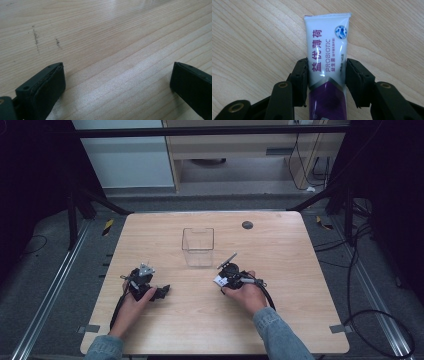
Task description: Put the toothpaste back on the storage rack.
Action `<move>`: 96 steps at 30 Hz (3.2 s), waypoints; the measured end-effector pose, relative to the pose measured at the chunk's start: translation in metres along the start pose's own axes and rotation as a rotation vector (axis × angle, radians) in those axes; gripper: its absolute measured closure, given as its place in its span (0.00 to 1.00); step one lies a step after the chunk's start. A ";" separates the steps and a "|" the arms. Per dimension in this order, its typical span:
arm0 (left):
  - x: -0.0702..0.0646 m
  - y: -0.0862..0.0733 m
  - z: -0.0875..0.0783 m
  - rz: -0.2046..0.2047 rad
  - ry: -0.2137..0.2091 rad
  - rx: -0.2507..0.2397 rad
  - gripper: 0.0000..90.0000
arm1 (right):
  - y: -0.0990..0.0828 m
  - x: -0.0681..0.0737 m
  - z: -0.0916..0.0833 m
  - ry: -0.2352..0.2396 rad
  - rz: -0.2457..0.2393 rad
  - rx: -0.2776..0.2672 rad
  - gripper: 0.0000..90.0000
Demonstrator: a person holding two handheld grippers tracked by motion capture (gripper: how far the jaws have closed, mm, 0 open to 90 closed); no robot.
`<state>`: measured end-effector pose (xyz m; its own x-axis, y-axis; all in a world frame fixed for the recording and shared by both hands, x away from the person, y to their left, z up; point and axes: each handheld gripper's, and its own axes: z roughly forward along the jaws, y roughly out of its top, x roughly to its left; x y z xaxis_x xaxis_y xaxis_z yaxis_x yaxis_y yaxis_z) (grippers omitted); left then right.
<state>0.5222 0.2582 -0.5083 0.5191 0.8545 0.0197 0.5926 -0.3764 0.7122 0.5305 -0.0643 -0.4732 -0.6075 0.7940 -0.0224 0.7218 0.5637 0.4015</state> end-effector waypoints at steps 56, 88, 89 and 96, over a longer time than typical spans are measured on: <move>0.000 0.000 0.000 0.000 0.000 0.000 0.00 | -0.006 -0.041 -0.050 0.010 0.106 -0.179 0.89; 0.000 0.000 0.000 0.000 0.000 0.000 0.00 | 0.007 -0.055 -0.092 -0.030 0.140 -0.355 0.90; 0.000 0.000 0.000 0.000 0.000 0.000 0.00 | 0.008 -0.056 -0.093 -0.033 0.136 -0.366 0.90; 0.000 0.000 0.000 0.000 0.000 0.000 0.00 | 0.010 -0.058 -0.103 -0.055 0.154 -0.454 0.91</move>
<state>0.5222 0.2582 -0.5082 0.5191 0.8545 0.0194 0.5927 -0.3763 0.7121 0.5386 -0.1278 -0.3733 -0.4775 0.8783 0.0255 0.5773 0.2917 0.7627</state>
